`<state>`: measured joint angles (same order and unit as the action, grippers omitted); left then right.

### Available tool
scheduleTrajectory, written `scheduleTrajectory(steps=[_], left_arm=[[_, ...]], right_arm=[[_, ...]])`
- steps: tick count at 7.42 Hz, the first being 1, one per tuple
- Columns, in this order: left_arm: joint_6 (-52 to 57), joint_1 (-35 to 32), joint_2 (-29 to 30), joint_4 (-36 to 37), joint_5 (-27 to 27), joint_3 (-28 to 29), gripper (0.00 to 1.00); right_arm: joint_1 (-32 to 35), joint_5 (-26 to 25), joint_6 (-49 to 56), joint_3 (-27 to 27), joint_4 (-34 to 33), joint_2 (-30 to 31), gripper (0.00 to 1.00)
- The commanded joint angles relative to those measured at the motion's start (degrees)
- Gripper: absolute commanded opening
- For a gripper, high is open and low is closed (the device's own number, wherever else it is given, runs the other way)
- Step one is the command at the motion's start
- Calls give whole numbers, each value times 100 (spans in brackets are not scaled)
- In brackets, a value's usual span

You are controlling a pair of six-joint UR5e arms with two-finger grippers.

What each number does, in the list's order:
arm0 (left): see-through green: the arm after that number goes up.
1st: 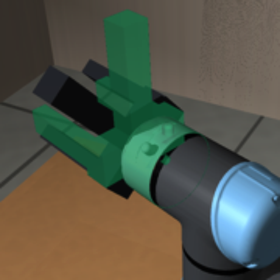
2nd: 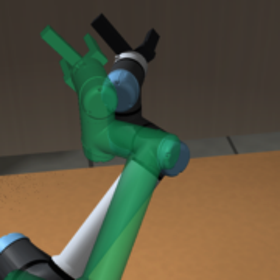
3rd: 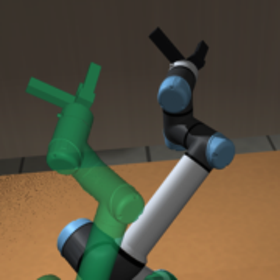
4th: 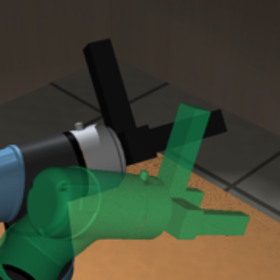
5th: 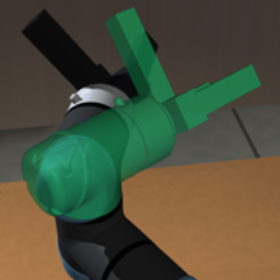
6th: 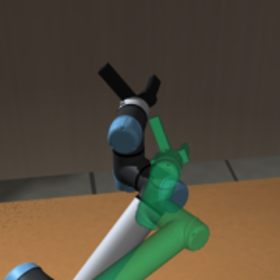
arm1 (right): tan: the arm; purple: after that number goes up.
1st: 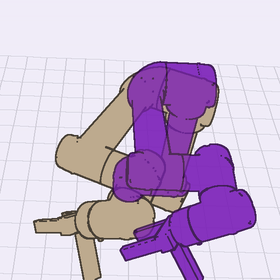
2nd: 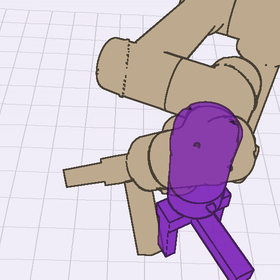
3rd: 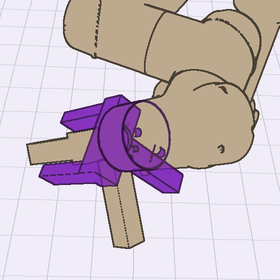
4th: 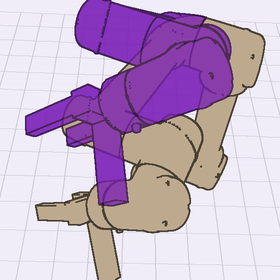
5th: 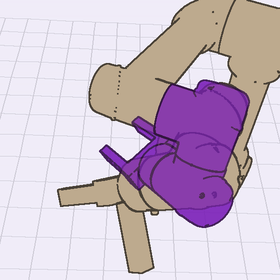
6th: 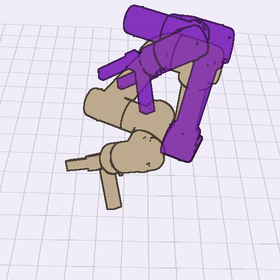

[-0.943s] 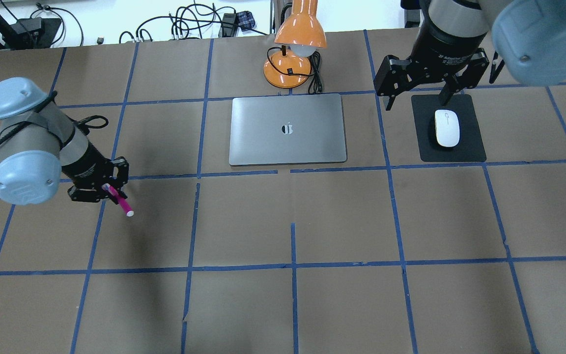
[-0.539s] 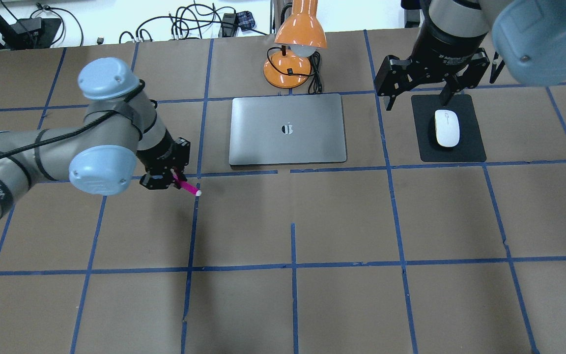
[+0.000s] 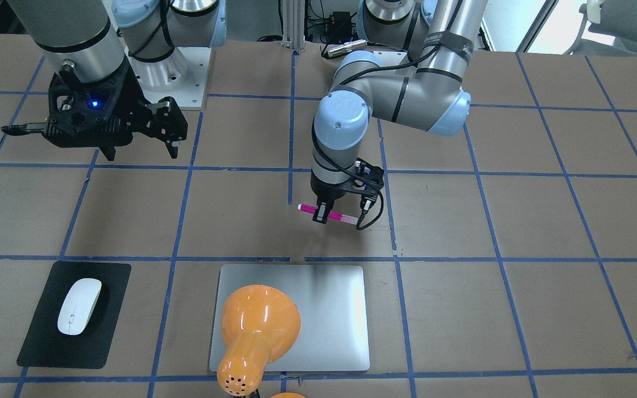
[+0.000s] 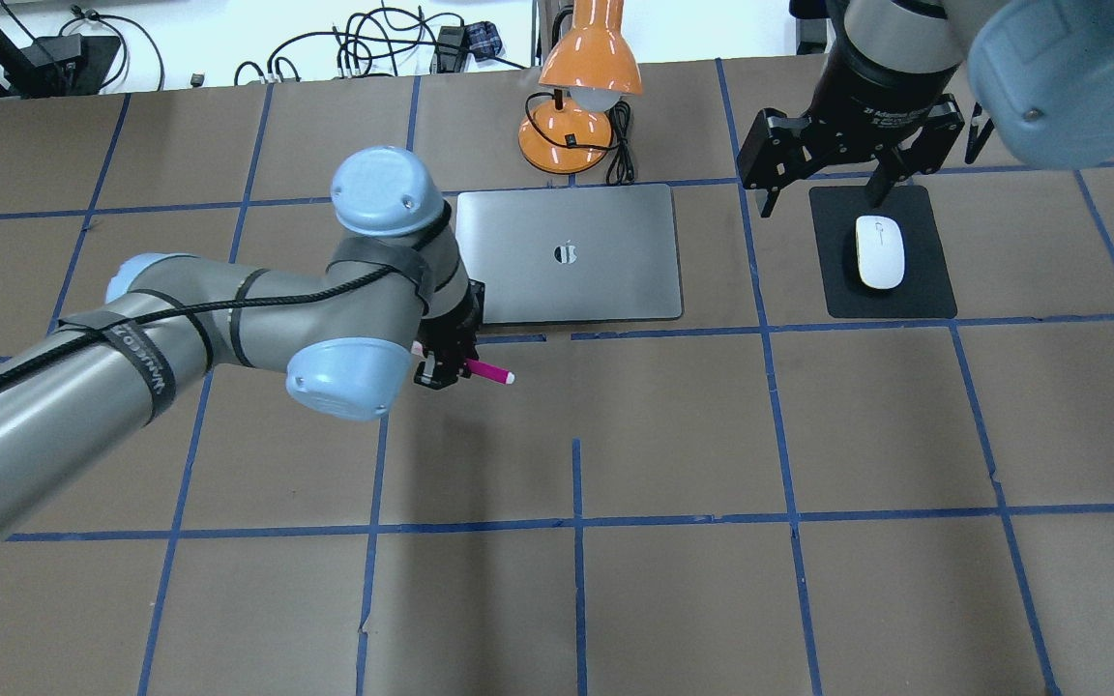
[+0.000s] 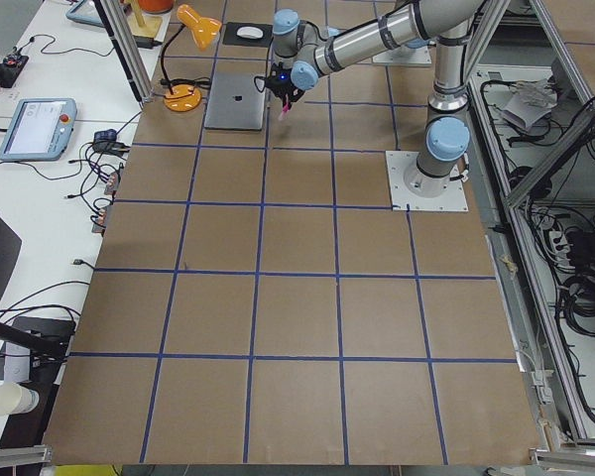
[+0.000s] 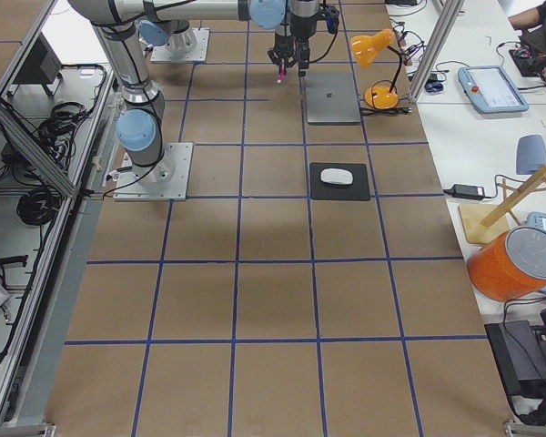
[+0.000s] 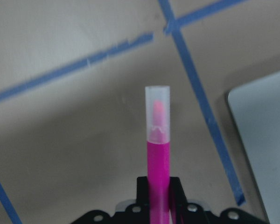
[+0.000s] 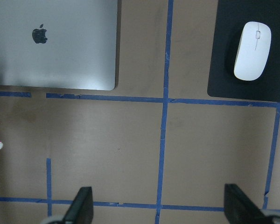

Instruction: Place pen and mouse around notebook

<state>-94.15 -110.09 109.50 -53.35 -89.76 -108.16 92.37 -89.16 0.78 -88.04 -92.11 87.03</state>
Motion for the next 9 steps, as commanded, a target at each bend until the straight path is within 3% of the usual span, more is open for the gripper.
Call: scheduleTrajectory(steps=[1, 3, 5, 6, 7, 9], left_arm=[[-892, -398, 570, 53, -7, 399, 0], [-1053, -644, 879, 167, -33, 629, 0], [-992, -671, 705, 167, 20, 472, 0], [-939, -654, 704, 141, -6, 375, 64], [-939, -610, 678, 176, 19, 374, 100], [-887, -566, 626, 124, 11, 497, 100]], right_arm=[[-9, -5, 10, 6, 0, -2, 100], [-52, -5, 27, -29, 0, 7, 100], [-192, 56, 10, 14, 9, -2, 100], [-219, 56, -25, -20, 44, 24, 100], [-211, 56, -25, 23, 61, 33, 100], [-211, 74, -25, 110, 18, 24, 100]])
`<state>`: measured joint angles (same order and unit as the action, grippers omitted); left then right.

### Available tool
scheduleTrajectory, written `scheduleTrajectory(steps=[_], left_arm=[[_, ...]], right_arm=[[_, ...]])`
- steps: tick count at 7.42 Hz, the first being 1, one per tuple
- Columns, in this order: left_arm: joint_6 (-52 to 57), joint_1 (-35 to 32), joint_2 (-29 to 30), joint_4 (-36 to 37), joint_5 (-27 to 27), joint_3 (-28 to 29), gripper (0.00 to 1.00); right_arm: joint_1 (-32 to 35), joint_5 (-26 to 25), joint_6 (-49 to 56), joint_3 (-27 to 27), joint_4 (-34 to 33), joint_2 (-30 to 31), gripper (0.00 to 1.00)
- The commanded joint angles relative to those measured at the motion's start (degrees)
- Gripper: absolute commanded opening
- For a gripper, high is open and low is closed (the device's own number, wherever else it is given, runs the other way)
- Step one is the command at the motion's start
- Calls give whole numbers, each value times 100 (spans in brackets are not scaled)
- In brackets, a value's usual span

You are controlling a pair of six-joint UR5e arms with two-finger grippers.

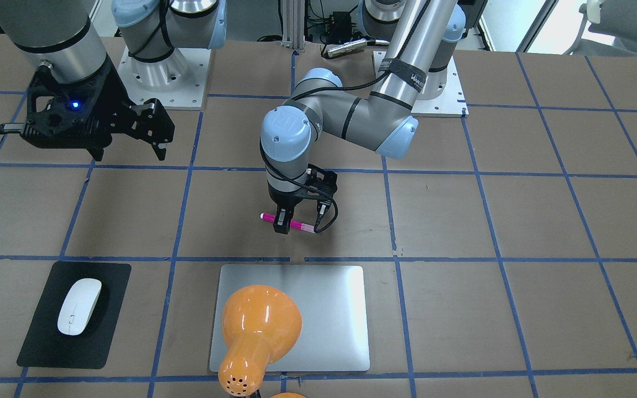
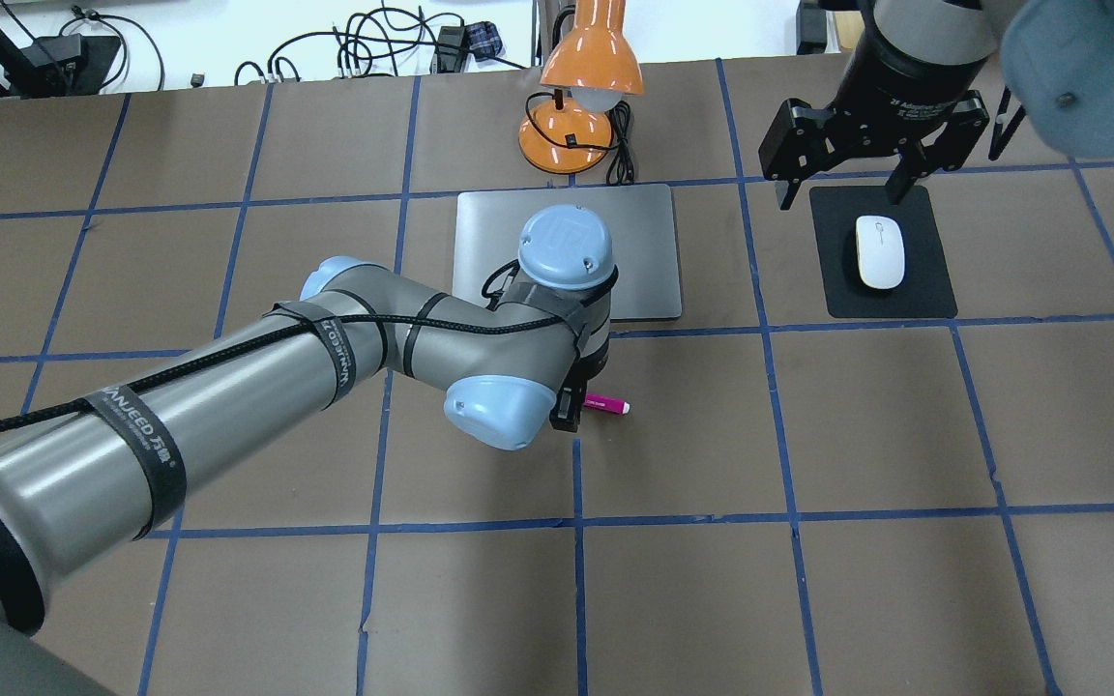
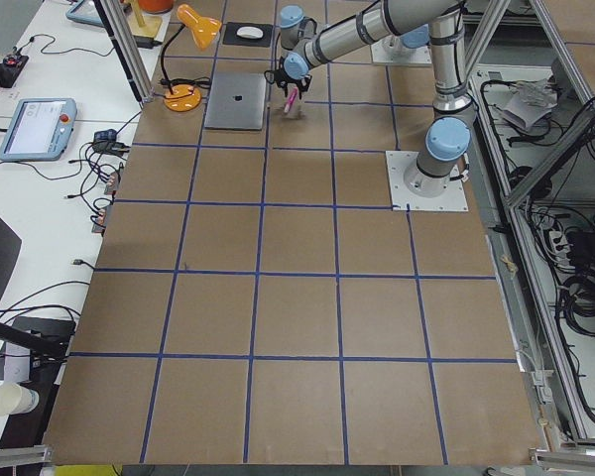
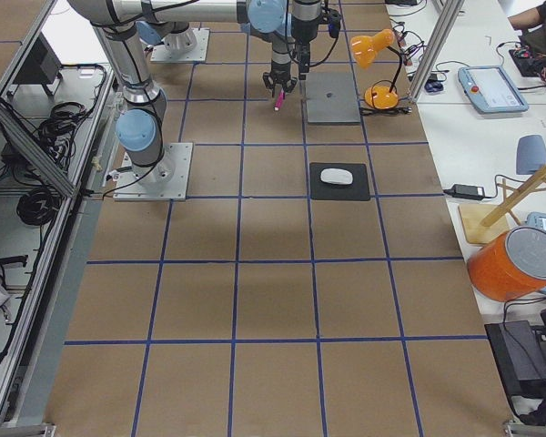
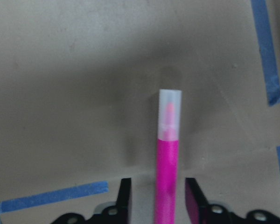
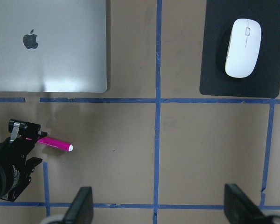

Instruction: Place pen and mouse around notebook

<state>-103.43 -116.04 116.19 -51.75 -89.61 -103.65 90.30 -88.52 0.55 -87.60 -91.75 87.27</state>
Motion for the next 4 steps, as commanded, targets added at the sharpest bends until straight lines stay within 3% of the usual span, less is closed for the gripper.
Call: scheduleTrajectory(steps=[1, 4], left_arm=[[1095, 142, -253, -124, -39, 55, 100], [5401, 720, -1411, -1667, -21, 212, 95]], right_arm=[[5, 11, -2, 85, -10, -34, 100], [58, -16, -228, 645, 190, -393, 100]])
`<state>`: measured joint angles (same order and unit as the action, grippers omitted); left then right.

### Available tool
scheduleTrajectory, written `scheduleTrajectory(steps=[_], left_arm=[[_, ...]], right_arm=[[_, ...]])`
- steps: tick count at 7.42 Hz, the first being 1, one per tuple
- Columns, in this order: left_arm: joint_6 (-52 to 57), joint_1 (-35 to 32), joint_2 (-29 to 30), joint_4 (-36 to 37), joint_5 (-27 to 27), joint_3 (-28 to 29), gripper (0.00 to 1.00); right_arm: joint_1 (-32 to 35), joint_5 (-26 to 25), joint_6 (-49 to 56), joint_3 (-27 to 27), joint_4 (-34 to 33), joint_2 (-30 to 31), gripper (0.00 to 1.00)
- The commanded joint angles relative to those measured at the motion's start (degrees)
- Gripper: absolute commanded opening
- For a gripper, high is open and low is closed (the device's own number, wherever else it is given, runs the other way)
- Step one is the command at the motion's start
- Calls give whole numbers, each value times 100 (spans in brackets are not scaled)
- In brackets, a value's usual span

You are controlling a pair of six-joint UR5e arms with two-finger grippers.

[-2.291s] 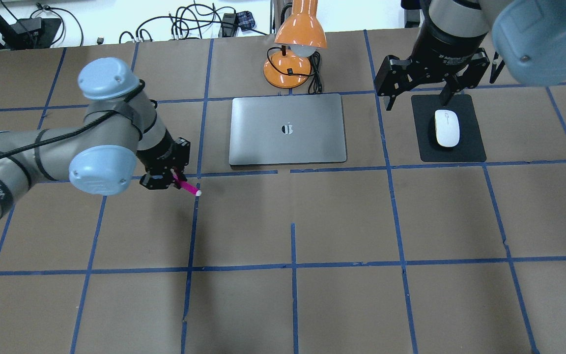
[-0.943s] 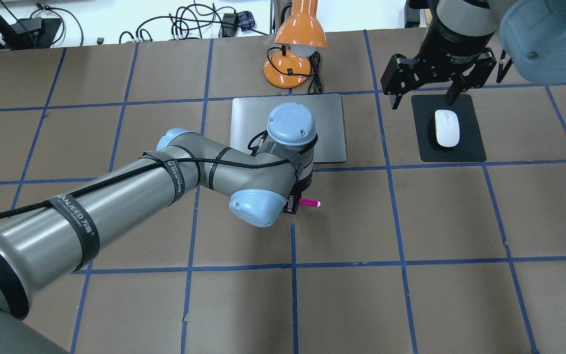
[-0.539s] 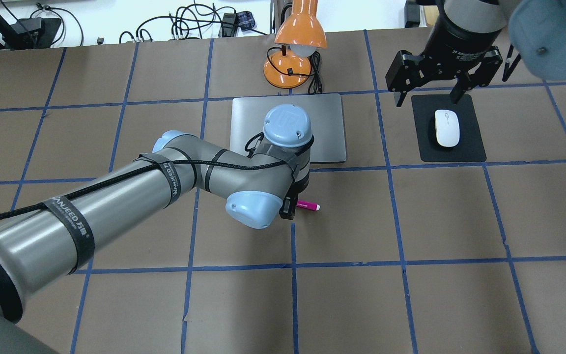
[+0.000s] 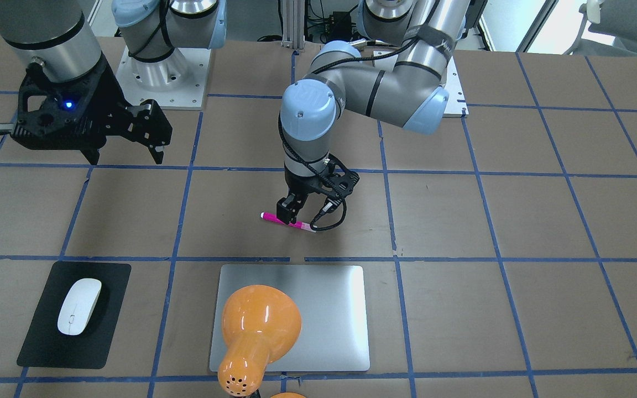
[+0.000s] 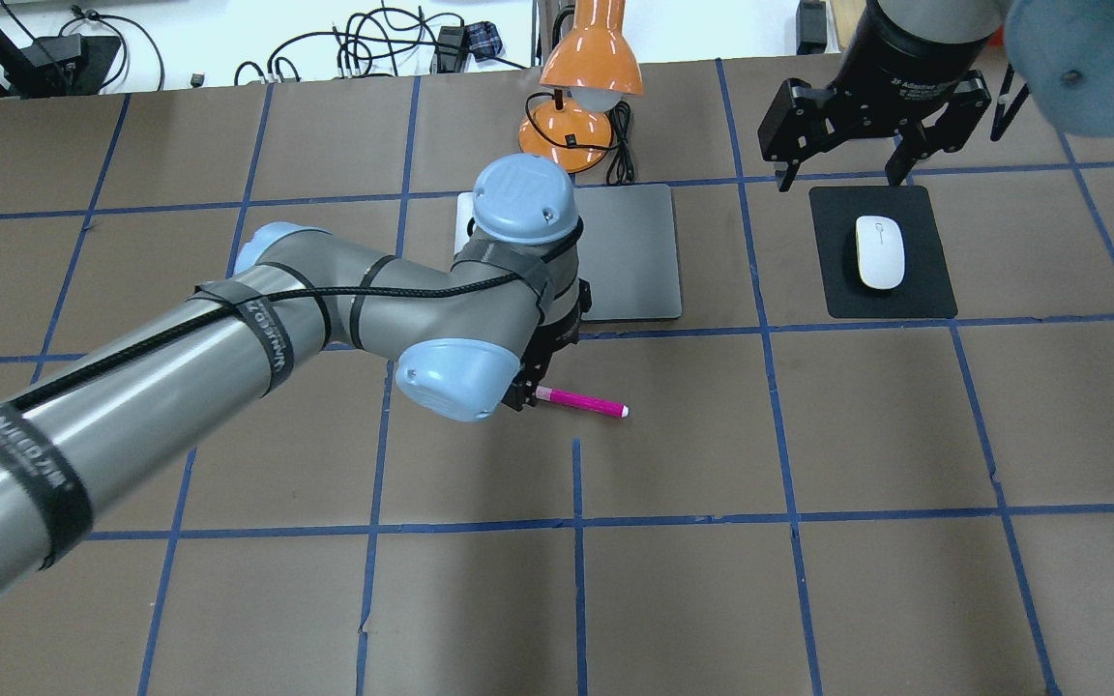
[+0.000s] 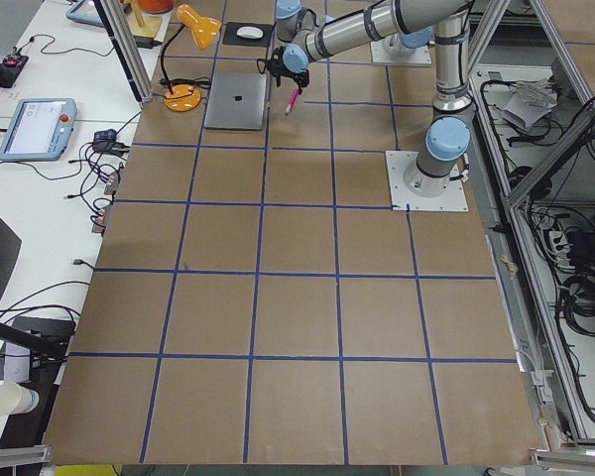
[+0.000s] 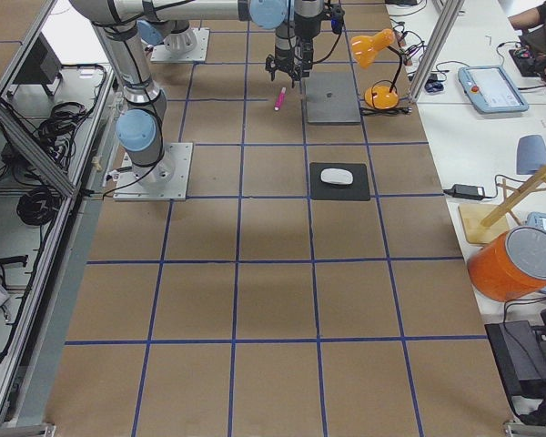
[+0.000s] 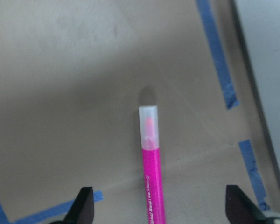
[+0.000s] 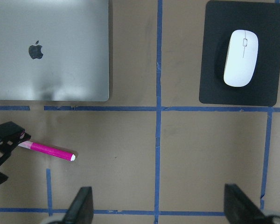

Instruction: Place pen and mouse around notebook

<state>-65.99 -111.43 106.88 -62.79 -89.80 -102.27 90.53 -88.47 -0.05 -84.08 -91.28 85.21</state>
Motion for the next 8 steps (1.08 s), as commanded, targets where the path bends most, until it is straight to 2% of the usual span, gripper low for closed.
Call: scheduleTrajectory(steps=[1, 2, 3, 4, 5, 8], left_arm=[[2947, 593, -815, -985, 15, 198, 98], [3987, 1092, -1140, -1590, 285, 460, 98], [5242, 1558, -1370, -2057, 331, 741, 98], [6255, 1911, -1511, -2218, 270, 944, 100], [6709, 2123, -1617, -2211, 261, 1033, 100], [6731, 2196, -1758, -2220, 261, 1052, 100]], right_arm=[[122, 14, -536, 305, 406, -180, 100], [279, -20, -688, 296, 409, -232, 100], [272, -90, -576, 270, 391, -242, 100], [272, -74, -575, 244, 391, -224, 100], [263, -91, -575, 243, 383, -215, 100], [263, -100, -514, 173, 347, -154, 100]])
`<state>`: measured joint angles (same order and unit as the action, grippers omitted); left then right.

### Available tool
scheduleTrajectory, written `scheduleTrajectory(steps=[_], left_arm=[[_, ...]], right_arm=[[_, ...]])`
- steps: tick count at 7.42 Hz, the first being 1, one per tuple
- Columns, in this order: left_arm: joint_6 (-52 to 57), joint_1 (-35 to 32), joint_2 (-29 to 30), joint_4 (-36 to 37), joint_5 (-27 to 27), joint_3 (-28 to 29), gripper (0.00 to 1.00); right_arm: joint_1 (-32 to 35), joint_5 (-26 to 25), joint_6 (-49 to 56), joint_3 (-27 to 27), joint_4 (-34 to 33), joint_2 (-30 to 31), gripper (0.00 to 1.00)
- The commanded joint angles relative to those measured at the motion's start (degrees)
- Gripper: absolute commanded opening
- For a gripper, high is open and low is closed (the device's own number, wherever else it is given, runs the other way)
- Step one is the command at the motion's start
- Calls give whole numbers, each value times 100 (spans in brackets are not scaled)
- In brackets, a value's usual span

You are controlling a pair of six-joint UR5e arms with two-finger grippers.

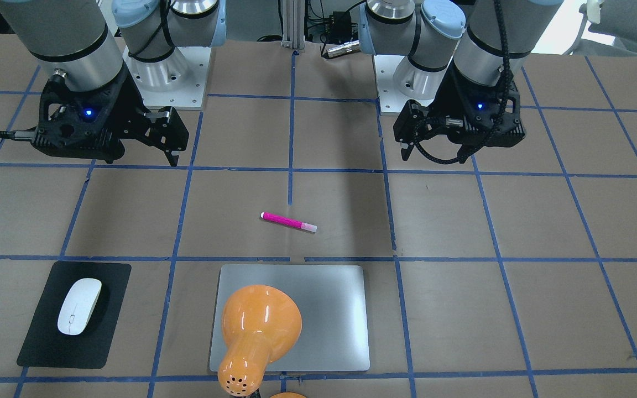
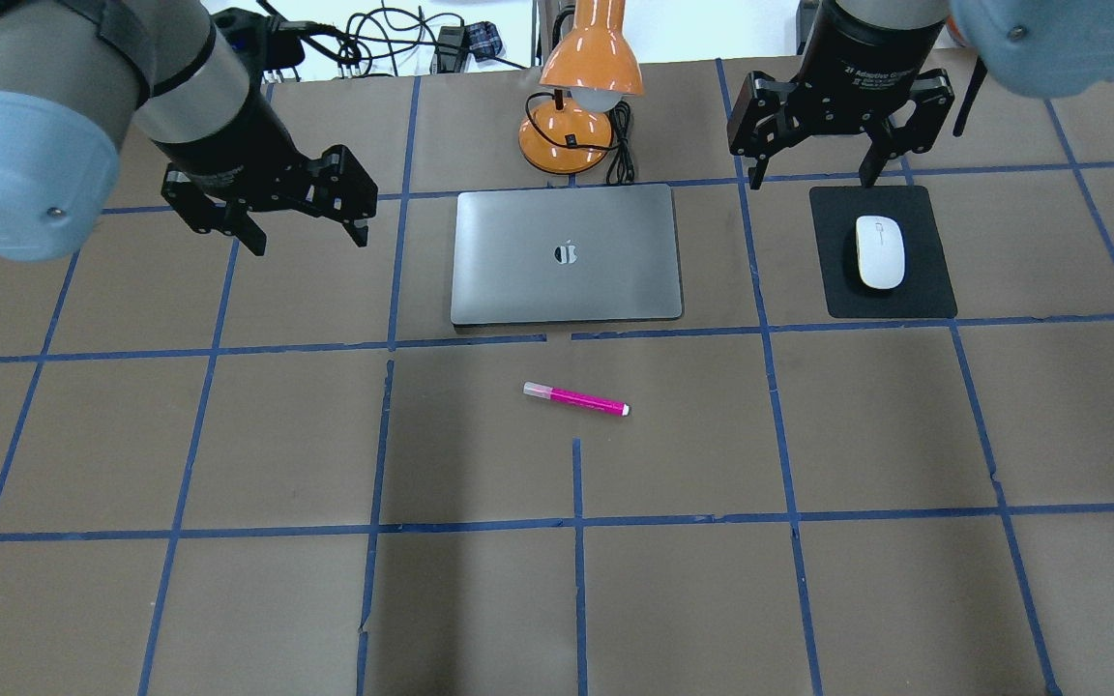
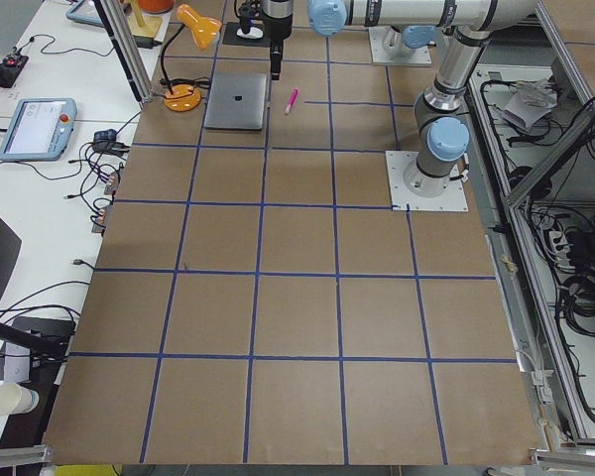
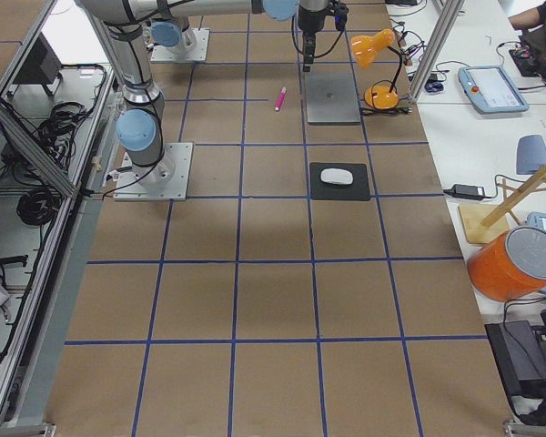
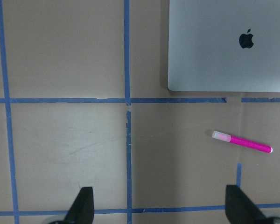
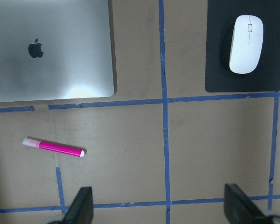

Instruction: Place pen and mouse around notebook

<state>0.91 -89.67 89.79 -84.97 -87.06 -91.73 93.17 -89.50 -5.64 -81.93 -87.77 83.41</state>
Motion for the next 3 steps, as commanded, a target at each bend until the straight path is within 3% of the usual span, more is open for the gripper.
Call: scheduleTrajectory(steps=[1, 3], left_arm=[[41, 20, -58, -11, -12, -12, 100], [41, 28, -67, -20, -12, -12, 100]], right_arm=[[0, 3, 54, -120, -21, 43, 100], [0, -5, 54, -121, -30, 52, 100]])
